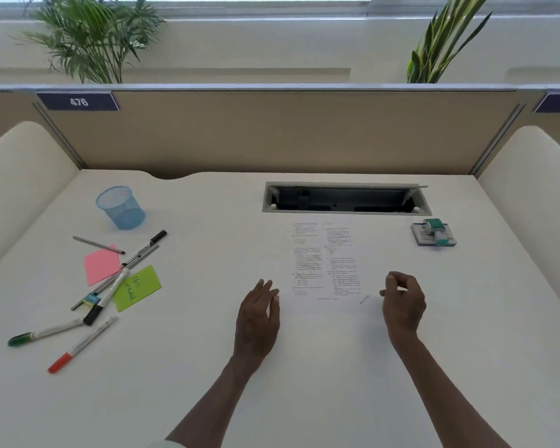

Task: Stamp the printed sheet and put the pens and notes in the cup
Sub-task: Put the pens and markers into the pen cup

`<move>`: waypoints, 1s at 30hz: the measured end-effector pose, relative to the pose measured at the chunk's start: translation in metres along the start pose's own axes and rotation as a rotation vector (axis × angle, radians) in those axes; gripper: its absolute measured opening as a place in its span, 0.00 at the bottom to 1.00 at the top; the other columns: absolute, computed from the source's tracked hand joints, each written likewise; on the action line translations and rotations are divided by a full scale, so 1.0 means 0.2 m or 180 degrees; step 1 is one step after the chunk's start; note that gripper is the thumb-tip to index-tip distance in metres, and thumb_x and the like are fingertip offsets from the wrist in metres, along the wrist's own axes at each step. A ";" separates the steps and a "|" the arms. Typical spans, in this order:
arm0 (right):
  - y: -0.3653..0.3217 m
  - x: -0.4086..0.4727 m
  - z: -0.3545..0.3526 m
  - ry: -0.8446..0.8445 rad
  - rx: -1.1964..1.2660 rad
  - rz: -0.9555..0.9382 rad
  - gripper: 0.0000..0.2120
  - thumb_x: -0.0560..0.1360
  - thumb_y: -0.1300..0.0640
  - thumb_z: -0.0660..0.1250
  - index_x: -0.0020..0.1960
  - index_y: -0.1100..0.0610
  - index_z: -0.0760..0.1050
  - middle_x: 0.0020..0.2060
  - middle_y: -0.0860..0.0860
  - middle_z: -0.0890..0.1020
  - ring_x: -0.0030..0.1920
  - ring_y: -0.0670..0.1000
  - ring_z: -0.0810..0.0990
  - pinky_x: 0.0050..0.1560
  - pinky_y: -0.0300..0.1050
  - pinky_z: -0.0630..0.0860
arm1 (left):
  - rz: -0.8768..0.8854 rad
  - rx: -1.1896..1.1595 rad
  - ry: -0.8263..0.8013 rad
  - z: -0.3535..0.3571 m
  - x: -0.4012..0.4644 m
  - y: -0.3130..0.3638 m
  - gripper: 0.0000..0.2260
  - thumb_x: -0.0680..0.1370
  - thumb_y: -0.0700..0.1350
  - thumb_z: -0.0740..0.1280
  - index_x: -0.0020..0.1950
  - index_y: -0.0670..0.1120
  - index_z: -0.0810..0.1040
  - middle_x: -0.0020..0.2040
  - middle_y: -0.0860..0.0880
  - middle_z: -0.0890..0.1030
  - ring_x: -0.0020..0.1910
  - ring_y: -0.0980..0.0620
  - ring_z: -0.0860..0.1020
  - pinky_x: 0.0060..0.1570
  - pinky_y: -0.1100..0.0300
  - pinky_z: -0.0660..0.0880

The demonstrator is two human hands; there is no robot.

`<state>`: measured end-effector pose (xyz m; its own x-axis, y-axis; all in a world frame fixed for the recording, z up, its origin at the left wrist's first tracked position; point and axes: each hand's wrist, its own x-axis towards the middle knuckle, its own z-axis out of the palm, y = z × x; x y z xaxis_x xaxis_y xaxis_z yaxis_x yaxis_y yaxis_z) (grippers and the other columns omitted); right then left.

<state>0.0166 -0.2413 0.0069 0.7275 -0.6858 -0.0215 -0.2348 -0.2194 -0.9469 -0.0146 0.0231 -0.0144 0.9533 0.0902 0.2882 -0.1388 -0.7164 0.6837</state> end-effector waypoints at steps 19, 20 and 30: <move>-0.23 -0.98 0.92 -0.1207 -0.0196 -0.0361 0.05 0.77 0.60 0.67 0.45 0.51 0.80 0.38 0.46 0.84 0.32 0.45 0.82 0.37 0.34 0.75 | -0.0279 -0.0152 0.0107 -0.88 -0.01 -0.76 0.06 0.76 0.41 0.69 0.51 0.46 0.84 0.48 0.51 0.85 0.48 0.55 0.82 0.52 0.62 0.76; -0.25 -1.03 0.97 -0.1290 -0.0238 -0.0412 0.05 0.76 0.60 0.67 0.45 0.52 0.80 0.38 0.46 0.84 0.34 0.46 0.82 0.38 0.36 0.75 | -0.0310 -0.0175 0.0136 -0.93 0.00 -0.80 0.06 0.76 0.41 0.69 0.51 0.46 0.84 0.48 0.51 0.85 0.48 0.55 0.82 0.52 0.62 0.75; -0.49 -1.22 1.48 -0.1934 -0.0704 -0.1129 0.04 0.74 0.61 0.68 0.41 0.55 0.81 0.38 0.47 0.83 0.39 0.47 0.79 0.44 0.46 0.77 | -0.0778 0.0148 0.0377 -1.18 0.22 -1.14 0.09 0.72 0.35 0.71 0.50 0.45 0.83 0.47 0.47 0.84 0.49 0.45 0.79 0.49 0.53 0.76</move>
<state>0.0531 0.1525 0.0096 0.9976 -0.0564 0.0393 0.0031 -0.5353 -0.8446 -0.0033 0.3542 0.0000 0.9186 0.3427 0.1967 0.1065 -0.6942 0.7119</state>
